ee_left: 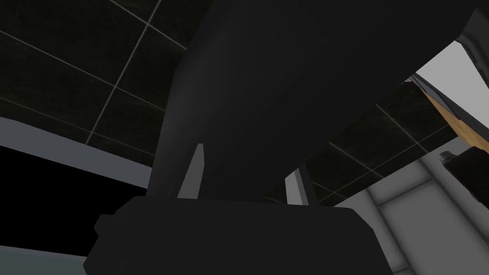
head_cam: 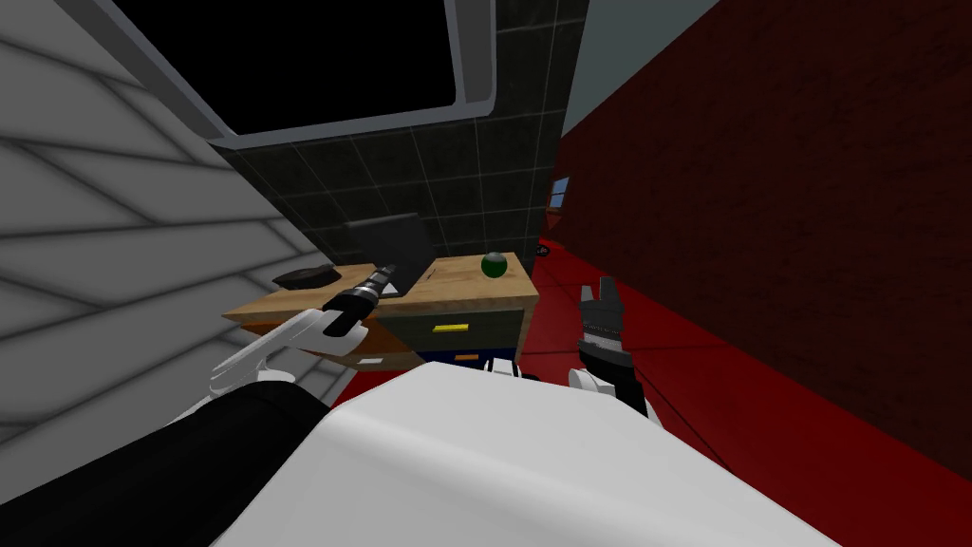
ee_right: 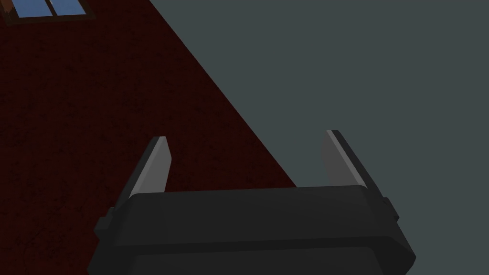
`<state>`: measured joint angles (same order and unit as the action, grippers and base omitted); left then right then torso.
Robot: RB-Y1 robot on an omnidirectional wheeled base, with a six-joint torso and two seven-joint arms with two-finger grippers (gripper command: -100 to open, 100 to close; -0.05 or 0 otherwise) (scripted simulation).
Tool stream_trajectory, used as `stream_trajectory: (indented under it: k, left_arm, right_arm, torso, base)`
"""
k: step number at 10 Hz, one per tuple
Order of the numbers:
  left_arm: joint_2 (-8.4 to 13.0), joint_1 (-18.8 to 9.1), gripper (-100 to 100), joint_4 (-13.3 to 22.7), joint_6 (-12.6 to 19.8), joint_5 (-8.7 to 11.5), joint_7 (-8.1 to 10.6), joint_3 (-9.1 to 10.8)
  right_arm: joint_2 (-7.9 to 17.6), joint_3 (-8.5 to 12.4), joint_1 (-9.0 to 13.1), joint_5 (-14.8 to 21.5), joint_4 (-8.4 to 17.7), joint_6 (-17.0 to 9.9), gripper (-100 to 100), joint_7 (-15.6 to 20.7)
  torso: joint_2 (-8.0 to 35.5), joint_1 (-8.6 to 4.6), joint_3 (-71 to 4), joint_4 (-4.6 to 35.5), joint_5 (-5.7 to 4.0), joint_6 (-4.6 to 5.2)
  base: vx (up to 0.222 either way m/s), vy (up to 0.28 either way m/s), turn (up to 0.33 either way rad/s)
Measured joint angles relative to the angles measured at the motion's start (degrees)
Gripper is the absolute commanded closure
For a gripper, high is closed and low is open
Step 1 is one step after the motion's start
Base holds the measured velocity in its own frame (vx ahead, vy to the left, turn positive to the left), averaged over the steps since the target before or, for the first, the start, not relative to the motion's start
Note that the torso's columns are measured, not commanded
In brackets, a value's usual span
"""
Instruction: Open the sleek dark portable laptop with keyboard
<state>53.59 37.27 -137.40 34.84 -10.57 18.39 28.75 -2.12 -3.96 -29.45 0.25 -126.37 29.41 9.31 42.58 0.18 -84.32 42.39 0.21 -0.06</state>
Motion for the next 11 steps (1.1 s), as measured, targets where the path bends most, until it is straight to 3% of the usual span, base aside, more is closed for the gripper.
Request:
stream_trajectory:
  k: [7,8,11]
  left_arm:
    - [-0.5,-0.5,100,-5.2,5.8,9.1,8.44,1.76]
    - [-0.5,-0.5,100,-5.3,6.0,9.3,8.69,1.78]
    - [-2.2,-1.7,100,-5.0,6.6,12.7,11.65,1.57]
  right_arm:
    - [0.0,0.0,0.0,0.0,0.0,0.0,0,0.0]
    - [0.0,0.0,0.0,0.0,0.0,0.0,0,0.0]
    - [0.0,0.0,0.0,0.0,0.0,0.0,0,0.0]
  torso:
    - [-0.3,-0.18,-0.2,-0.1,-0.16,0.02]
    - [-0.3,-0.33,-0.2,-0.1,-0.25,0.05]
    - [-0.3,-0.18,-0.2,-0.1,-0.18,0.07]
  base:
    - [-0.007,0.059,0.011]
    - [-0.009,0.054,-0.005]
    - [-0.015,0.071,-0.016]
